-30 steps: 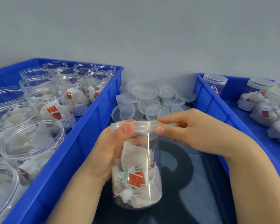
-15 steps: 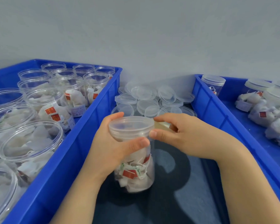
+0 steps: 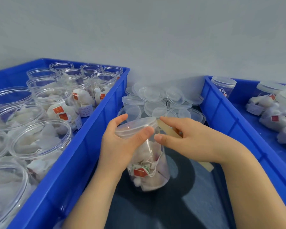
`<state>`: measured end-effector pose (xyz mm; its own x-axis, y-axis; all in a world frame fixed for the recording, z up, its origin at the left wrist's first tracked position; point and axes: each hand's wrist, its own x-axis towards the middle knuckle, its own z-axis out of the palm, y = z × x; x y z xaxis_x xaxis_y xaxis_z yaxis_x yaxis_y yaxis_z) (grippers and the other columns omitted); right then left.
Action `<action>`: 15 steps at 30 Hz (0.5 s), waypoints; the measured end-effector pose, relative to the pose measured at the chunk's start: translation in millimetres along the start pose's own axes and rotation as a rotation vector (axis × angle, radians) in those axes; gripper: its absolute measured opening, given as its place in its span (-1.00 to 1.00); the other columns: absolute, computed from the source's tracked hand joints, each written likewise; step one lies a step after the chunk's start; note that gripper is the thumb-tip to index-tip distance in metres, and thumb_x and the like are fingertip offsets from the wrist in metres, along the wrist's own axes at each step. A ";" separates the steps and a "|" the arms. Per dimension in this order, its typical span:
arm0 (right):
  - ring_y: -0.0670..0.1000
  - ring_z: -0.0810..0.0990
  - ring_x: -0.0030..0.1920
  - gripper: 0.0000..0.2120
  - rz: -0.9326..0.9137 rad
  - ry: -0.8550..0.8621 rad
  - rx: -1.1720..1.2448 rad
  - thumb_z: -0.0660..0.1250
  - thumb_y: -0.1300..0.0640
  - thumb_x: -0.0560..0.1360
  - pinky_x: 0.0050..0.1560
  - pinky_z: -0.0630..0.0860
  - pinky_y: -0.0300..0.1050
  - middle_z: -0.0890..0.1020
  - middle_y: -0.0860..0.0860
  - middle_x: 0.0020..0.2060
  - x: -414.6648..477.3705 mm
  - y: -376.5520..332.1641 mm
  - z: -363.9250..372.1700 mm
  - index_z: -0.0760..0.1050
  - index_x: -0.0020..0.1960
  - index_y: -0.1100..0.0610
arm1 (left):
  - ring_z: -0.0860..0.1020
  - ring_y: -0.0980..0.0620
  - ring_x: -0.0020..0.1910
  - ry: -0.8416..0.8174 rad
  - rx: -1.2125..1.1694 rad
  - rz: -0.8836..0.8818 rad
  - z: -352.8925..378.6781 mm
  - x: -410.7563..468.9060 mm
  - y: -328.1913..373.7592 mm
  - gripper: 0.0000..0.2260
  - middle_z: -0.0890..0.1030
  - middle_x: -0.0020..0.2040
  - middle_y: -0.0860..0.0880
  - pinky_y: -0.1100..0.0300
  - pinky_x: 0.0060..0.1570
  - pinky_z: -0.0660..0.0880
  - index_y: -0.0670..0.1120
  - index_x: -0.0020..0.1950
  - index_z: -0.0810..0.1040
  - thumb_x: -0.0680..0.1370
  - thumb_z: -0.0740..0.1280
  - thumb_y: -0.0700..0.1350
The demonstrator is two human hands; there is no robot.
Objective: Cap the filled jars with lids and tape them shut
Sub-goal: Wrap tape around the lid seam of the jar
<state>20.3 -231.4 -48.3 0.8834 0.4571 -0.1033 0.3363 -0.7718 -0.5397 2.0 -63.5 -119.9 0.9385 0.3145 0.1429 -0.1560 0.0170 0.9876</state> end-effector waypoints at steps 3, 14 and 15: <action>-0.22 0.53 -0.38 -0.16 -0.030 -0.048 0.124 0.17 -0.46 0.22 -0.17 0.45 -0.26 0.47 -0.23 -0.41 -2.5 4.7 -5.1 0.29 0.44 -0.16 | 0.64 0.06 0.01 -0.056 -0.157 -0.066 -4.9 3.3 -1.0 -0.29 0.59 0.16 -0.04 0.23 -0.11 0.57 0.18 0.12 0.48 0.00 0.57 0.16; -0.16 0.58 -0.40 -0.43 -0.021 0.045 0.140 0.19 -0.49 0.04 -0.27 0.50 -0.25 0.67 -0.08 -0.26 -11.9 14.4 -22.1 0.59 -0.02 -0.34 | 0.67 -0.07 -0.05 -0.289 -0.258 -0.097 -7.2 1.7 3.3 -0.05 0.68 -0.02 -0.11 0.16 -0.14 0.60 0.07 0.22 0.50 -0.13 0.62 0.28; -0.16 0.55 -0.41 -0.46 -0.026 0.040 0.135 0.17 -0.49 0.06 -0.26 0.54 -0.21 0.67 -0.03 -0.25 -12.0 12.6 -21.6 0.58 -0.04 -0.37 | 0.68 -0.07 -0.08 -0.295 -0.269 -0.099 -7.7 1.8 3.7 -0.06 0.69 -0.05 -0.09 0.19 -0.18 0.59 0.06 0.22 0.50 -0.13 0.62 0.27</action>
<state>21.0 -256.1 -35.8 0.8879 0.4565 -0.0561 0.3146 -0.6918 -0.6500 0.7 -55.6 -116.5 0.9950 0.0144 0.0991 -0.0989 0.2933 0.9509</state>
